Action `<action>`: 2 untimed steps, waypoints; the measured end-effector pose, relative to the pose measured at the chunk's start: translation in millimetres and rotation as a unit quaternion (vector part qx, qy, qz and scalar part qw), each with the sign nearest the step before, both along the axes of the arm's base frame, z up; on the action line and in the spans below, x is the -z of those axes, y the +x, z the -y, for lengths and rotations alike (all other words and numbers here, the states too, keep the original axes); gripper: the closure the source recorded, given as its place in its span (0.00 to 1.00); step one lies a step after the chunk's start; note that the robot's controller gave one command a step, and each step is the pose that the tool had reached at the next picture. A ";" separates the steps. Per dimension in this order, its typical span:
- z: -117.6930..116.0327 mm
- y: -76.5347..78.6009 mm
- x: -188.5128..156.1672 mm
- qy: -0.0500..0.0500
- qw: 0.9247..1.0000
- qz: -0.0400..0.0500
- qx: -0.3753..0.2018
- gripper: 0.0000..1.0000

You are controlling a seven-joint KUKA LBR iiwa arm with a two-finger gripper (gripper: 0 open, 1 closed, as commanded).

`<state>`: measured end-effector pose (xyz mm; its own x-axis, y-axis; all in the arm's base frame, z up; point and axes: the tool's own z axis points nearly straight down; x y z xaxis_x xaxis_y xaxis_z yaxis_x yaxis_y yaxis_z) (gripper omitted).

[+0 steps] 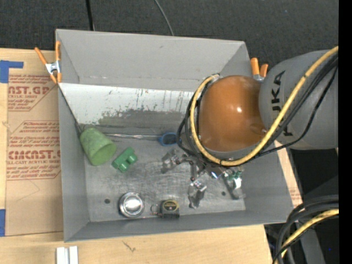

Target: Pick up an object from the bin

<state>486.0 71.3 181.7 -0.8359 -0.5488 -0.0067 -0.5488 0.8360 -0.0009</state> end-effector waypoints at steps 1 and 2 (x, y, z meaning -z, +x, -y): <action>-25.2 -3.7 92.2 -0.001 0.994 0.000 -0.110 0.00; -24.8 -5.4 92.0 -0.001 0.994 -0.003 -0.109 1.00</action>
Offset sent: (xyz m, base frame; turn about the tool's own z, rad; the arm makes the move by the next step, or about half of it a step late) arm -0.0049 0.0237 -0.0914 -0.2183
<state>480.6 96.1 89.7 -0.6974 -0.7167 -0.0007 -0.7167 0.6974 0.0018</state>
